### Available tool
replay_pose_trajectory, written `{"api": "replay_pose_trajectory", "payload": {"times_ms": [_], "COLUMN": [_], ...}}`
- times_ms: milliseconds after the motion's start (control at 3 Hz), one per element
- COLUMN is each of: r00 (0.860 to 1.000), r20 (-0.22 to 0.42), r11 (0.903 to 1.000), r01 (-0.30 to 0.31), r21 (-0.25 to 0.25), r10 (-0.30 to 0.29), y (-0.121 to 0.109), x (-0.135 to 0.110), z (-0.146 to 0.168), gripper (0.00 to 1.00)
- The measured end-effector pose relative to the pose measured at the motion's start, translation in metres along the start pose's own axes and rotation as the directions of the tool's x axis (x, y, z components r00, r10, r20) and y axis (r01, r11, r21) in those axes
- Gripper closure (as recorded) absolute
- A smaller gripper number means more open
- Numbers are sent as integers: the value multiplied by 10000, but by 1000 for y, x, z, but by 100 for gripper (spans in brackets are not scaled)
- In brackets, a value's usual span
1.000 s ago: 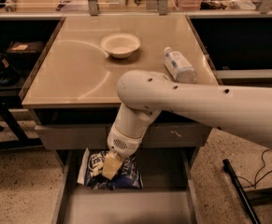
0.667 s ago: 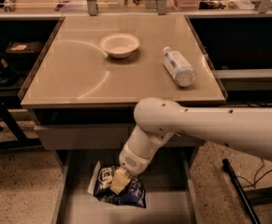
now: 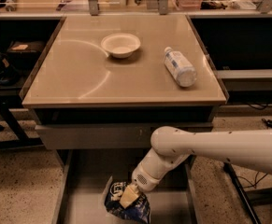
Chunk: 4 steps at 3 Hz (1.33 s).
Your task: Place blue chip bag into middle drawer
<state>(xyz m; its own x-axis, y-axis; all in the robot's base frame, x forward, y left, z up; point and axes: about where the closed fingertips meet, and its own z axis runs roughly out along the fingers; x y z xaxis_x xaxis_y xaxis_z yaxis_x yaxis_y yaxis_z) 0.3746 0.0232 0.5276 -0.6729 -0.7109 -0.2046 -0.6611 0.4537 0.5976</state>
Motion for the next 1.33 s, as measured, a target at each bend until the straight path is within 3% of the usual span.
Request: {"api": "replay_pose_trajectory", "payload": {"times_ms": [667, 1000, 1333], "r00": [9988, 9853, 9681], "r20": [234, 912, 1656], "r11": [9984, 9895, 9808], "r01": [-414, -1436, -1940], "r21": [-386, -169, 217], "r10": [423, 1446, 1878], "y": [-11, -36, -60], "x": [9, 28, 28], "z": [25, 51, 63], "gripper": [100, 100, 100]}}
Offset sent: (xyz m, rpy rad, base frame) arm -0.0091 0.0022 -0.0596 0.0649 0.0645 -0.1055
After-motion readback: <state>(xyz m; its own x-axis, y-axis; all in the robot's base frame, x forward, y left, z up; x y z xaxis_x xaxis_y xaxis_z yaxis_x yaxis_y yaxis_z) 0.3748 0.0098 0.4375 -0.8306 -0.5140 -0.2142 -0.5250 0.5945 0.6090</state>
